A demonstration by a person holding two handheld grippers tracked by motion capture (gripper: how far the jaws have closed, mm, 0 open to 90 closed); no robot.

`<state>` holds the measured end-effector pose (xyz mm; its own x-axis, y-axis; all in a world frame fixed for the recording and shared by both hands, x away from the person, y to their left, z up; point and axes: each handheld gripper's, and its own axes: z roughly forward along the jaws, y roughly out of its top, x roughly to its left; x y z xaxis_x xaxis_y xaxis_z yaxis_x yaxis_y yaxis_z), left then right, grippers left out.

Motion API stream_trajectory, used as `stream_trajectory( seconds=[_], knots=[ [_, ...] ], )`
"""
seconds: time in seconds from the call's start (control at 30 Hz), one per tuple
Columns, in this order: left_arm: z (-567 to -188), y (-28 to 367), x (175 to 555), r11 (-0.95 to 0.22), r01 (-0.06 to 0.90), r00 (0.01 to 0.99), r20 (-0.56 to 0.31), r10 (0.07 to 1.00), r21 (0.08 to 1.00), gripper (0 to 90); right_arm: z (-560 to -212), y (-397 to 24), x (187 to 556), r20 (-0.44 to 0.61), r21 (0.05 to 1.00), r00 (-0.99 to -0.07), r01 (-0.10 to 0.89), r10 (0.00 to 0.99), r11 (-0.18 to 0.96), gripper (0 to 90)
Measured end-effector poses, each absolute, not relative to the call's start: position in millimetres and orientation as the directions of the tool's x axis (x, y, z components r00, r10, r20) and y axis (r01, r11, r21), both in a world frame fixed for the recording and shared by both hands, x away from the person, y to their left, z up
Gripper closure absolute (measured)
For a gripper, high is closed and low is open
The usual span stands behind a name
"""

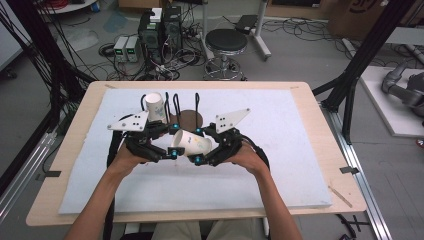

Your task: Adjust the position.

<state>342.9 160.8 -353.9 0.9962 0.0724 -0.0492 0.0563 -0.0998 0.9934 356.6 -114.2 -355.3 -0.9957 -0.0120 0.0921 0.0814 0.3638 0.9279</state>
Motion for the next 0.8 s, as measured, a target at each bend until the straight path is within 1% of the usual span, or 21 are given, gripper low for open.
stream_trajectory(
  seconds=[0.37, 0.57, 0.8],
  knots=[
    [-353.4, 161.6, 342.6, -0.093, 0.056, 0.996, -0.049, 0.074, 0.994, 35.3, -356.5, -113.9, 357.5, 0.098, 0.925, -0.995, 0.086, -0.014, 0.369, 25.6],
    [-353.1, 163.0, 342.8, -0.095, 0.054, 0.996, -0.048, 0.070, 0.994, 35.8, -356.1, -114.2, 357.2, 0.084, 0.928, -0.996, 0.074, -0.013, 0.364, 28.9],
    [-353.6, 162.0, 342.8, -0.100, 0.058, 0.996, -0.051, 0.072, 0.993, 35.7, -357.7, -114.8, 356.9, 0.085, 0.929, -0.996, 0.076, -0.010, 0.363, 30.2]
  ],
)
